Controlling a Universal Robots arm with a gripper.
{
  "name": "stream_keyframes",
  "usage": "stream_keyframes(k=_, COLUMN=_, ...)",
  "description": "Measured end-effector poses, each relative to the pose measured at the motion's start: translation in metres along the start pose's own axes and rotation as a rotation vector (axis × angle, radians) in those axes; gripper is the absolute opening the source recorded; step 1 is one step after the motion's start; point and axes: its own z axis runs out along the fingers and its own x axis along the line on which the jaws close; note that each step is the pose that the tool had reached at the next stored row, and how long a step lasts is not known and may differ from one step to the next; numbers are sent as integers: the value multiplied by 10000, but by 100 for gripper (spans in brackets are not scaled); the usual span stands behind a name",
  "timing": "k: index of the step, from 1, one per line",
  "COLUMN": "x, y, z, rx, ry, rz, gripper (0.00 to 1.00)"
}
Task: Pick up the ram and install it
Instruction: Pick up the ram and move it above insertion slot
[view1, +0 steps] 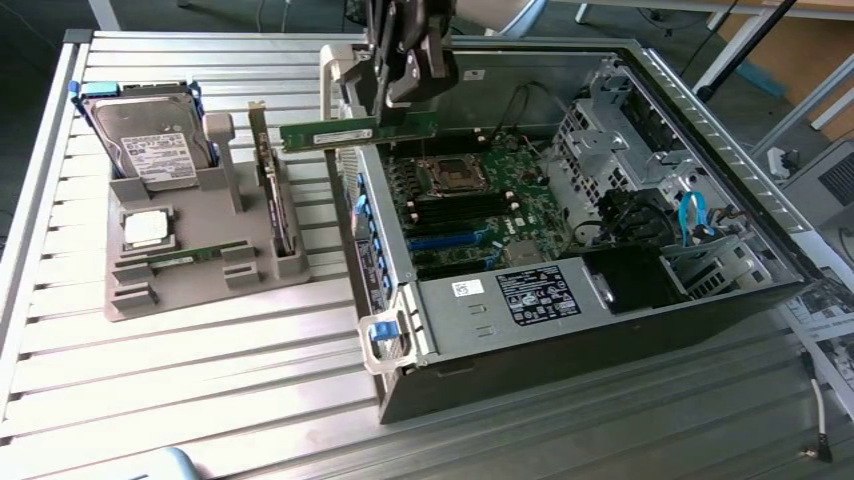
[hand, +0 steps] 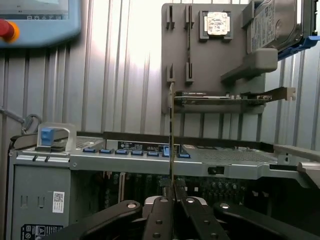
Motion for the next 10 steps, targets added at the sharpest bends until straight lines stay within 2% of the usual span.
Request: stream_keyframes(k=10, x=22, y=-289, z=-5, rx=1, ry=0, rz=0, gripper=12)
